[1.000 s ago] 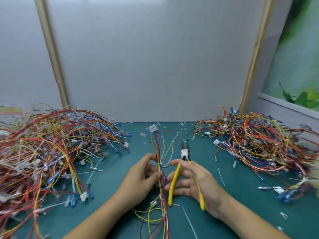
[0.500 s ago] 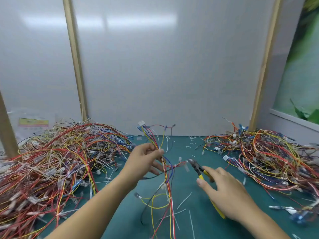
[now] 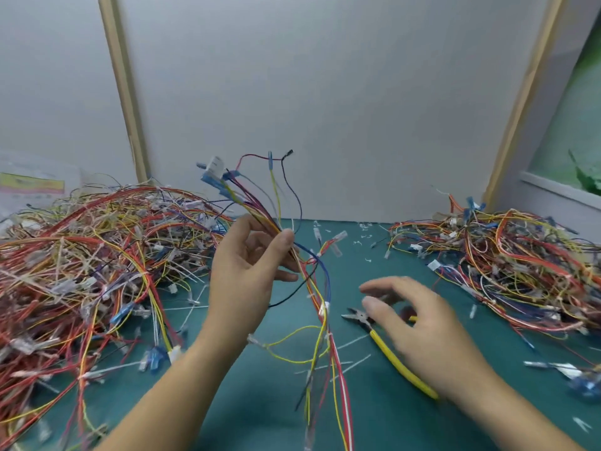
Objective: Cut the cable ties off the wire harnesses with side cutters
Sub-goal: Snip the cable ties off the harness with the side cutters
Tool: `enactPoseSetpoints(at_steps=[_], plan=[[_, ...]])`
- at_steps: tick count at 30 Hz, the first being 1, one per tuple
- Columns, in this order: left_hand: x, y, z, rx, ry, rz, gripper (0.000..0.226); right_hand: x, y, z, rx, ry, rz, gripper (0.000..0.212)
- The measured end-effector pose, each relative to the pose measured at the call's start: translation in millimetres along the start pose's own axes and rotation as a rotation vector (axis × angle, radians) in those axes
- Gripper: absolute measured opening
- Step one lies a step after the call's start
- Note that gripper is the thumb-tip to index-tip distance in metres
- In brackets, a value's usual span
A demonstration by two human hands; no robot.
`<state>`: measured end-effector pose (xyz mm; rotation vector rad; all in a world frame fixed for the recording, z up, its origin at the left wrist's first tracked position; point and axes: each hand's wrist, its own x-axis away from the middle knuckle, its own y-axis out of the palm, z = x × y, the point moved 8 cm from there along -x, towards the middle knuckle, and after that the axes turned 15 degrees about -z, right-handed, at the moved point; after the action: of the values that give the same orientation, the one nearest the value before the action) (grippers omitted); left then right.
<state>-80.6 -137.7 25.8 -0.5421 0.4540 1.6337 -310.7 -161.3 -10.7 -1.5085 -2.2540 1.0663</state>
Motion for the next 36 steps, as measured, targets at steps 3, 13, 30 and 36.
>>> enactPoseSetpoints(at_steps=[3,13,30,36], plan=[[5.1,6.2,4.7,-0.017,0.034,0.017,0.014,-6.6,47.7,-29.7,-0.584,0.082,-0.352,0.045],[6.8,7.8,-18.2,0.229,-0.162,0.010,0.005,-17.7,49.1,-33.9,-0.565,-0.002,-0.272,0.033],[8.9,29.3,-34.8,0.259,-0.296,-0.196,0.013,-11.8,64.7,-28.2,-1.017,0.070,-0.522,0.042],[2.4,-7.2,-34.8,0.371,-0.266,0.111,0.014,-7.4,74.4,-32.9,-0.945,0.058,-0.699,0.037]])
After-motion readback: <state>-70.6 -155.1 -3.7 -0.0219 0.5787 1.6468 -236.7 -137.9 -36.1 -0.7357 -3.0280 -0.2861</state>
